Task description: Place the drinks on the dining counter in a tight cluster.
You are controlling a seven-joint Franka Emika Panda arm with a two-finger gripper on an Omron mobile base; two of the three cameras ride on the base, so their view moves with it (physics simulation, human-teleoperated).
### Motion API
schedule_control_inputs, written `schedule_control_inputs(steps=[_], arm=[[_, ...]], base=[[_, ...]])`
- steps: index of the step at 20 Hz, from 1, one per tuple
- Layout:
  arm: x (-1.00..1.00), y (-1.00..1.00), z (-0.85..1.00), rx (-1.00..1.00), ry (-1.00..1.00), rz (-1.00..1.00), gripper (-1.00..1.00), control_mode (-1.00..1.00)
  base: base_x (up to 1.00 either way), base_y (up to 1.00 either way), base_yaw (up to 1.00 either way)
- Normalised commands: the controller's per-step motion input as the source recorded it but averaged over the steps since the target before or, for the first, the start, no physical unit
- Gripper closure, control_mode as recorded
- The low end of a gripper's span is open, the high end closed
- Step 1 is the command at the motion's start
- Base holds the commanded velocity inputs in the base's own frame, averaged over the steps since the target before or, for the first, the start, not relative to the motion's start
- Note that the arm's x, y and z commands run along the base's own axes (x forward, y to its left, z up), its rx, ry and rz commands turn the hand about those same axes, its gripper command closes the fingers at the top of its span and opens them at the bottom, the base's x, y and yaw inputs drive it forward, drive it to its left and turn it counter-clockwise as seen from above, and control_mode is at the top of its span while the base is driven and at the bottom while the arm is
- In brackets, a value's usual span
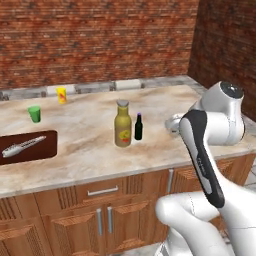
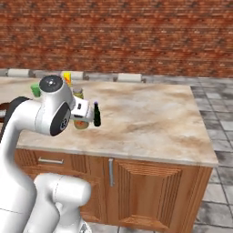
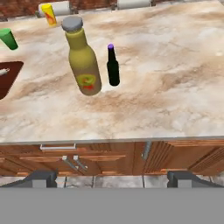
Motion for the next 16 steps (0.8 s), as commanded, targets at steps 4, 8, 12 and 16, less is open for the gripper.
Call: schedule_control_inputs(steps=[4,8,12,16], arm=[[0.0,0.0,0.0,0.0,0.0,0.0,-1.0,1.0],[0.0,0.0,0.0,0.0,0.0,0.0,-1.0,1.0],[0.0,0.0,0.0,0.0,0.0,0.0,-1.0,1.0],[0.0,0.0,0.0,0.0,0.0,0.0,-1.0,1.0]], base=[[-0.82,-0.04,-0.23],[-0.3,-0.05,-0.56],[-0.16,0.0,-0.74],[-0.26,0.0,-0.79]])
